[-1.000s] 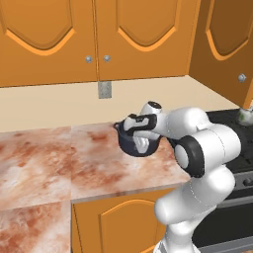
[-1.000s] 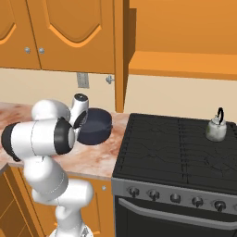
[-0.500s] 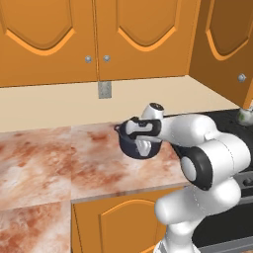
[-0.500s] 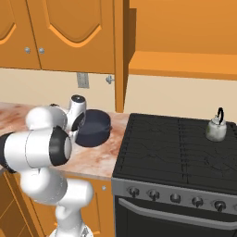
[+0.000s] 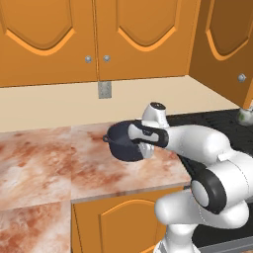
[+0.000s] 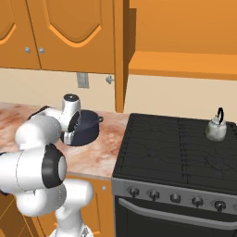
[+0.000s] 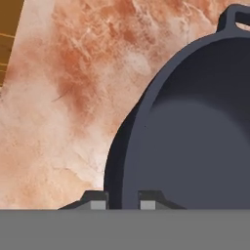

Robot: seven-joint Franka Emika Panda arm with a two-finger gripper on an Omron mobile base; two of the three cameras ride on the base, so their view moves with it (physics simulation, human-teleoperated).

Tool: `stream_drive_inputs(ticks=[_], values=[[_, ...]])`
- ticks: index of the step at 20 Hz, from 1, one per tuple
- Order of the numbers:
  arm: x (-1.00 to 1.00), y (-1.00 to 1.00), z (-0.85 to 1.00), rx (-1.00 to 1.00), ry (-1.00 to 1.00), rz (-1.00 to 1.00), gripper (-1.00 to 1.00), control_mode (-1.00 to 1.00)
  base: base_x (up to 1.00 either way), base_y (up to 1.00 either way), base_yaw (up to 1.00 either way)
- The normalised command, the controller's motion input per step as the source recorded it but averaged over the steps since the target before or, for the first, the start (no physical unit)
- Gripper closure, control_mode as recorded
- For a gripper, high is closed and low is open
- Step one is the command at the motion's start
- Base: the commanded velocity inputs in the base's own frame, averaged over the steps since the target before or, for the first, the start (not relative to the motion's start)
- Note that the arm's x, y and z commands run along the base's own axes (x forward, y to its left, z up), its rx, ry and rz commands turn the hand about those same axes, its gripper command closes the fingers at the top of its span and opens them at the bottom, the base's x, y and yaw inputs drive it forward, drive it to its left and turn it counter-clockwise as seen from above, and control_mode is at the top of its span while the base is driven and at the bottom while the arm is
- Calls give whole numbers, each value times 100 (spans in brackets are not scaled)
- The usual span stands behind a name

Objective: Pick the kettle from the cabinet and place it on a stove burner. Then pick the pot from the counter and place it on another stove burner. Finally, turn both burners on.

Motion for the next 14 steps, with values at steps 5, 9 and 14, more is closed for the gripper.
stream_drive_inputs(ticks=[5, 9, 14], values=[[-36, 0, 20, -4, 0, -2, 100, -100, 0, 0, 0], [-30, 0, 15, -3, 0, -2, 100, -100, 0, 0, 0], [-29, 0, 17, -3, 0, -2, 100, -100, 0, 0, 0]])
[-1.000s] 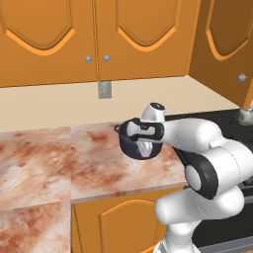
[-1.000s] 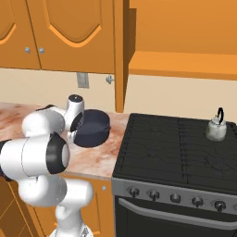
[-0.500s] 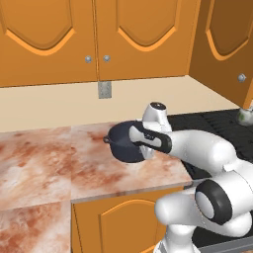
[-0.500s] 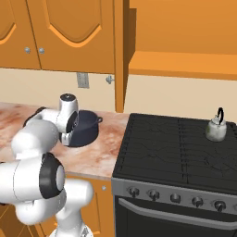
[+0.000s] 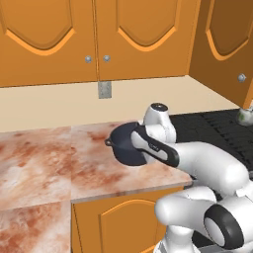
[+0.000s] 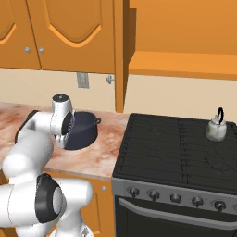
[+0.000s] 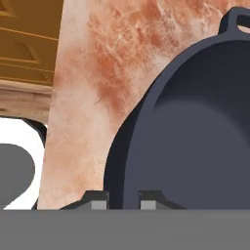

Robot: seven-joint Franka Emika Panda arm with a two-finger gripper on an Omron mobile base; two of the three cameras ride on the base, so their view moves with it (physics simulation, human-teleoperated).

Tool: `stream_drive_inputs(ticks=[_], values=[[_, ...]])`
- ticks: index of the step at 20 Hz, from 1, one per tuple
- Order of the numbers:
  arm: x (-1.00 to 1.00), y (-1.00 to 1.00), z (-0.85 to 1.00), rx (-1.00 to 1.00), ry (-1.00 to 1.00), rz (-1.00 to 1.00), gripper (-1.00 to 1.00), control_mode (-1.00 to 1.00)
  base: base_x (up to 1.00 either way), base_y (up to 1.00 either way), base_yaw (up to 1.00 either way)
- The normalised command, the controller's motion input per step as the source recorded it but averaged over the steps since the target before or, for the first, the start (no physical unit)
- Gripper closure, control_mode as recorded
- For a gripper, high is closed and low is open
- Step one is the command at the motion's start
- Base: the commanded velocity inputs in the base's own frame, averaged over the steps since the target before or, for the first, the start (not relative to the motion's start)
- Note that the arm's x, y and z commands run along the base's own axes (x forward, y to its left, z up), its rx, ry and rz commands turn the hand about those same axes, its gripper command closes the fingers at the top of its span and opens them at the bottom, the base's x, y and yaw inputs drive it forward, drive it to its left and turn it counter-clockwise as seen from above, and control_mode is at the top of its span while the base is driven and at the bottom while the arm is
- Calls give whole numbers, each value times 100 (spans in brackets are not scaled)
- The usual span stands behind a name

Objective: Pick the kettle from the cabinet and place it on a stove burner. Then pick the pot from the counter and place it on another stove burner. Finally, turn both burners on.

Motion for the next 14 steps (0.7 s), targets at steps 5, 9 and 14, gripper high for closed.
stream_drive_inputs(ticks=[5, 9, 14], values=[[-32, 0, 23, -3, 0, -3, 100, -100, 0, 0, 0], [-32, 0, 20, -2, 0, -3, 100, -100, 0, 0, 0], [-31, 0, 19, -2, 0, -2, 100, -100, 0, 0, 0]])
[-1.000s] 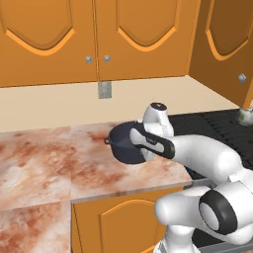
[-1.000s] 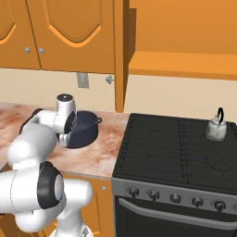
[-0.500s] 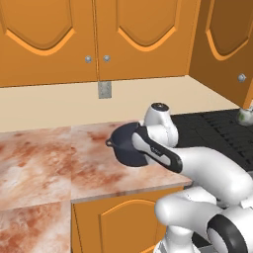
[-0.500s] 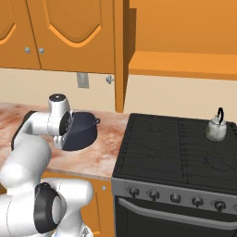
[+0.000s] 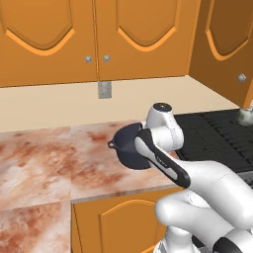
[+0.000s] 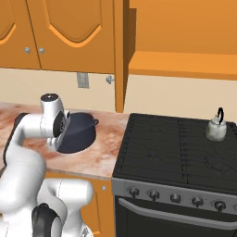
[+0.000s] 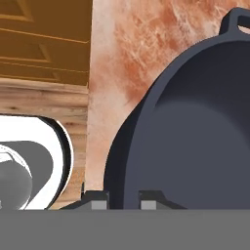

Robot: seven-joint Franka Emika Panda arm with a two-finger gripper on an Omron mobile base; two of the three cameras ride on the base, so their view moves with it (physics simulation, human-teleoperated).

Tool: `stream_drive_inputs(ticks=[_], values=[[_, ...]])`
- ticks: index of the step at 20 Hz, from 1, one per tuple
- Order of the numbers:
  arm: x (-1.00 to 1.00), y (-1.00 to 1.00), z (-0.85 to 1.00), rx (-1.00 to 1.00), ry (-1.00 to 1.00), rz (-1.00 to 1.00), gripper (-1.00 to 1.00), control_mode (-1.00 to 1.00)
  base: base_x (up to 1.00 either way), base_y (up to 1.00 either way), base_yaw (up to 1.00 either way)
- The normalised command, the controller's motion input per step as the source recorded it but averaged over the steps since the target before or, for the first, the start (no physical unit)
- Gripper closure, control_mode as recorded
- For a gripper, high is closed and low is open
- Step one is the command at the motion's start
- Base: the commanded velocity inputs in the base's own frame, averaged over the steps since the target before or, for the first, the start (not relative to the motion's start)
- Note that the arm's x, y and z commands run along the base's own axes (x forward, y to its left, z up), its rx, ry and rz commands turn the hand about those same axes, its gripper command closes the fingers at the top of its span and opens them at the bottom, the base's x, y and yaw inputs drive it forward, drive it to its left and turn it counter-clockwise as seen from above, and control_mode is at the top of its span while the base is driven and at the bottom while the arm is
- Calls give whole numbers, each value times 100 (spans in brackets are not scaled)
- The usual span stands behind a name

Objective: Pick the kettle from the cabinet and place it on a stove burner. Then pick the pot from the counter and place it on another stove burner. Finally, turn both burners on.

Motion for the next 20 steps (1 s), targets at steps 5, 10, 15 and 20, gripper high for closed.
stream_drive_inputs(ticks=[5, 10, 15, 20], values=[[-32, 0, 20, -1, 0, -2, 100, -100, 0, 0, 0], [-32, -1, 22, 0, 0, -1, 100, -100, 0, 0, 0], [-34, -3, 19, 0, 0, -1, 100, -100, 0, 0, 0], [-33, -5, 15, 0, 0, 0, 100, -100, 0, 0, 0]])
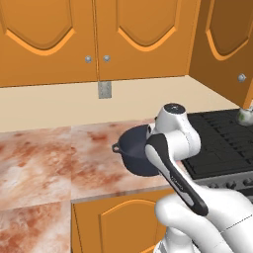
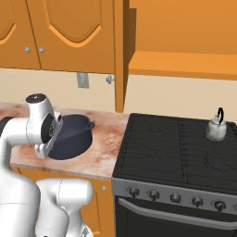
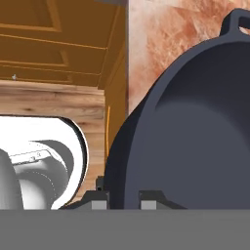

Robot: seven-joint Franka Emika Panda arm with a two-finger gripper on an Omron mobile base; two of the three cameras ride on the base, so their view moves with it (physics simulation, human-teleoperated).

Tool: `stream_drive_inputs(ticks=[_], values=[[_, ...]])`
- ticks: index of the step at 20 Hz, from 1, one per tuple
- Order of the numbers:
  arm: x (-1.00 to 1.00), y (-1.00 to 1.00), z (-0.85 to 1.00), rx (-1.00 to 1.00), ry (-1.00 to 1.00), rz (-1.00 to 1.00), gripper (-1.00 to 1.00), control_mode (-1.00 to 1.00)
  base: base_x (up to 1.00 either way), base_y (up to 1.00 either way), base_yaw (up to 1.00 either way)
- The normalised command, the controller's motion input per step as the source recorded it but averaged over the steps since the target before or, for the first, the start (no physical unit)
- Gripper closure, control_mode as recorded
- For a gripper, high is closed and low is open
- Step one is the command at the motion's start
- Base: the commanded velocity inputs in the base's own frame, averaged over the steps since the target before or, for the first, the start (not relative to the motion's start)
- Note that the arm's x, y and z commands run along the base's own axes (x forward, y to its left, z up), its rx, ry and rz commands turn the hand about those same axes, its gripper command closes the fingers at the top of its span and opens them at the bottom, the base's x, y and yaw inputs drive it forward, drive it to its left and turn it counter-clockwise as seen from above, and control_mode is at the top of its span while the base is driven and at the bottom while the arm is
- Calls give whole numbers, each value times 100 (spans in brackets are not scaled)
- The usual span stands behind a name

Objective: Pick the kettle from the cabinet and place it on a stove burner. Then pick the pot from the counter and place it on another stove burner. Finally, turn both burners on.

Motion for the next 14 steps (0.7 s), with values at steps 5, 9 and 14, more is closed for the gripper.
stream_drive_inputs(ticks=[5, 9, 14], values=[[-14, -2, 4, 0, 0, 0, 100, -100, 0, 0, 0], [0, 0, 0, 0, 0, 0, 100, -100, 0, 0, 0], [-12, 0, 0, 0, -6, 0, 100, -100, 0, 0, 0]])
